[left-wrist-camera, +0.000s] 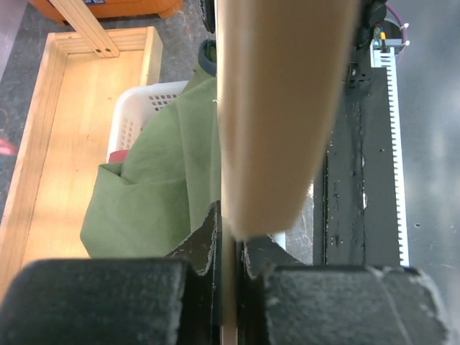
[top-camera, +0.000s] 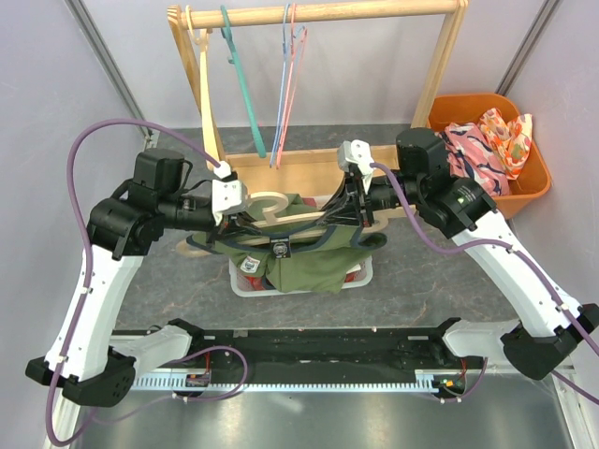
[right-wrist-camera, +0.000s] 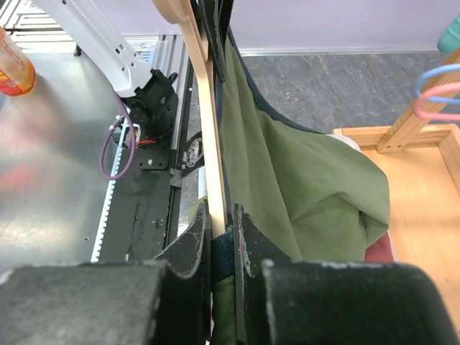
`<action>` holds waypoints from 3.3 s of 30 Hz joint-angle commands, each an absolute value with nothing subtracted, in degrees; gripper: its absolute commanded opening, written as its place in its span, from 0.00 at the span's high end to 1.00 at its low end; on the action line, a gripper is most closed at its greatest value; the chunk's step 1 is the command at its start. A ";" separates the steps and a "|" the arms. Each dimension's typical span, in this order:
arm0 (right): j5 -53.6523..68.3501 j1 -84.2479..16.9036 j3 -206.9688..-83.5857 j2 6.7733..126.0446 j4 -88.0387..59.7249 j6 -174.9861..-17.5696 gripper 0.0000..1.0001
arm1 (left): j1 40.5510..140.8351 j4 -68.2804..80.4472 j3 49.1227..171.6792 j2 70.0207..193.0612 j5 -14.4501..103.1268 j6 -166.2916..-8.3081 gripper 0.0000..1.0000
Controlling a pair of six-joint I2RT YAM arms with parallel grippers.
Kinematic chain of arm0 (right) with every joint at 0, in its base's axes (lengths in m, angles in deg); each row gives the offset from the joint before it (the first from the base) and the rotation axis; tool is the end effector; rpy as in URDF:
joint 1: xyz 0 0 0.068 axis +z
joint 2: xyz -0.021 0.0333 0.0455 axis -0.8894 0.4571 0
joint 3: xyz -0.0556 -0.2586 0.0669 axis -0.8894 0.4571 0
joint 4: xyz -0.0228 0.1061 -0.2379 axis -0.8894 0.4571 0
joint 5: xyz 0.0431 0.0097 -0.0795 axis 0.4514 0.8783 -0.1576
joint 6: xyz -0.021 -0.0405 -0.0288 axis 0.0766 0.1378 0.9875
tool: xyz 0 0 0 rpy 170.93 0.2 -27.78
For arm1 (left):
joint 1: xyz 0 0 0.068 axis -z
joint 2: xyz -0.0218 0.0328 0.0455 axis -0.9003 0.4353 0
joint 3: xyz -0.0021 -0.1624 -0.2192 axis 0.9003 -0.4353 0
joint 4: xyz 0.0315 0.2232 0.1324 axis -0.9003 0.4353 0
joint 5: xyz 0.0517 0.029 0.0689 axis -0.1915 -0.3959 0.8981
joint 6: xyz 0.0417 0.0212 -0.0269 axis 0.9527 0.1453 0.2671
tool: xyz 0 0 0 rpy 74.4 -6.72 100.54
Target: Remove the tank top from the hanger
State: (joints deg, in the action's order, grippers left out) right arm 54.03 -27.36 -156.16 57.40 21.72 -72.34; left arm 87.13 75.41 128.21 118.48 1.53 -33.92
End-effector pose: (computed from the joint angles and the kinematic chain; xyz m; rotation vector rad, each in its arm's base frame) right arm 0.1861 0.1680 0.4483 -1.3855 1.3681 1.1295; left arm 0.1374 -0.0883 0.4527 1.4686 1.4667 -0.7982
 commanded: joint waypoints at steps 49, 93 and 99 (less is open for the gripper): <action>21.42 -25.97 -119.83 37.62 -21.24 -97.10 0.70 | 84.32 69.53 129.02 118.63 7.34 -37.66 0.98; 18.43 -26.24 -115.96 36.13 -22.41 -103.71 0.41 | 83.62 69.27 126.74 117.48 7.25 -37.05 0.98; 15.53 -26.24 -115.70 32.53 -18.10 -100.72 0.39 | 83.53 69.27 126.91 117.74 7.07 -37.05 0.98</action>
